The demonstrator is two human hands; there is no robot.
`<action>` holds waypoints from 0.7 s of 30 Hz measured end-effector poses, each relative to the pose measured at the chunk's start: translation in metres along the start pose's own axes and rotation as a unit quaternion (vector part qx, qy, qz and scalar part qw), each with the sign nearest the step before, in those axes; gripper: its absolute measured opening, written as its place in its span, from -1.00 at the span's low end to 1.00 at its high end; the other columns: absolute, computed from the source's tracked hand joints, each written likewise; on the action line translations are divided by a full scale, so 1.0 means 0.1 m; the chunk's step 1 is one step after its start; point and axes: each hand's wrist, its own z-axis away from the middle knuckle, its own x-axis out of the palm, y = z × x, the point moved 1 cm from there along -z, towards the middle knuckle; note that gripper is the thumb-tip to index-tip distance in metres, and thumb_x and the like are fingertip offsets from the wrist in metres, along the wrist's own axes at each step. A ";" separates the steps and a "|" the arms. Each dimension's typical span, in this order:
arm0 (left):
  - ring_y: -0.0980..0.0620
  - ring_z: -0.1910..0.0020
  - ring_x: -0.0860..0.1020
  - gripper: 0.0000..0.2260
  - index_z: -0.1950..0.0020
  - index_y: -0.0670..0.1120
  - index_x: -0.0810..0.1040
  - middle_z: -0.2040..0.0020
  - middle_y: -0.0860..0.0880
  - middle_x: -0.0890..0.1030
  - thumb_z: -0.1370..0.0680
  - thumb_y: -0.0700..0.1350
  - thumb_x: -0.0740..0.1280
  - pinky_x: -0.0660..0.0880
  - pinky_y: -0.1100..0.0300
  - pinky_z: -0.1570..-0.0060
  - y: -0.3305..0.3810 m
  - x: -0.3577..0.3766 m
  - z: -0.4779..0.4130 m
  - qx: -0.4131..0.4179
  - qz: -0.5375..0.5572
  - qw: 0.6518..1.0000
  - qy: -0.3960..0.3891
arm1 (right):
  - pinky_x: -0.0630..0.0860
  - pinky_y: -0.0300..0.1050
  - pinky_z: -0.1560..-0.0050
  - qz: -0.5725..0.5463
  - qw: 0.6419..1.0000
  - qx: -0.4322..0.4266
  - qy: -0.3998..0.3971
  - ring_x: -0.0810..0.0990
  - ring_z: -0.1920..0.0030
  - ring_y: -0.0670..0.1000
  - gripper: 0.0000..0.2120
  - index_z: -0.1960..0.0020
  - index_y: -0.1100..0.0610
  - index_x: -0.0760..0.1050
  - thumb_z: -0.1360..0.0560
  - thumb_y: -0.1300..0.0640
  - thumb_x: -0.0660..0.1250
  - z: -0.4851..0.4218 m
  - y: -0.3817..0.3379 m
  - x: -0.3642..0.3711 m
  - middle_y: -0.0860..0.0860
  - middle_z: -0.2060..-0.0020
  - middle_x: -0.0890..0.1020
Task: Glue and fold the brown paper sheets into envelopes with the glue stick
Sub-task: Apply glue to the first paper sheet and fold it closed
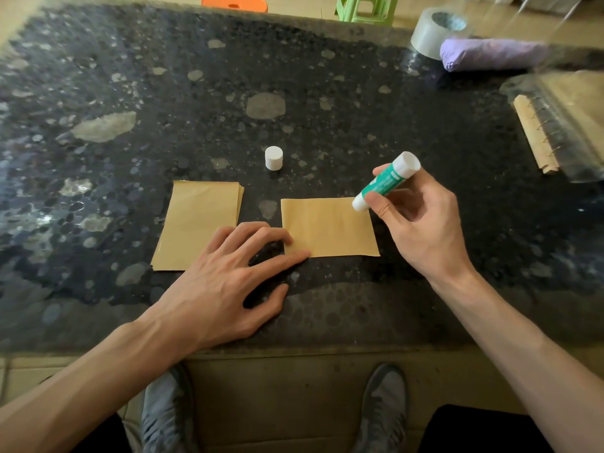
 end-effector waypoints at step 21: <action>-0.04 -0.45 0.38 -0.54 -0.58 0.15 0.39 -0.47 0.04 0.44 -0.67 0.13 0.24 0.34 -0.01 -0.39 0.00 0.00 0.00 -0.001 0.001 1.000 0.003 | 0.35 -0.61 -0.09 0.208 0.971 -0.059 -0.099 0.49 -0.09 -0.45 -0.69 -0.27 0.11 0.52 -0.56 0.20 0.48 0.10 0.02 -0.05 -0.17 -0.07 0.58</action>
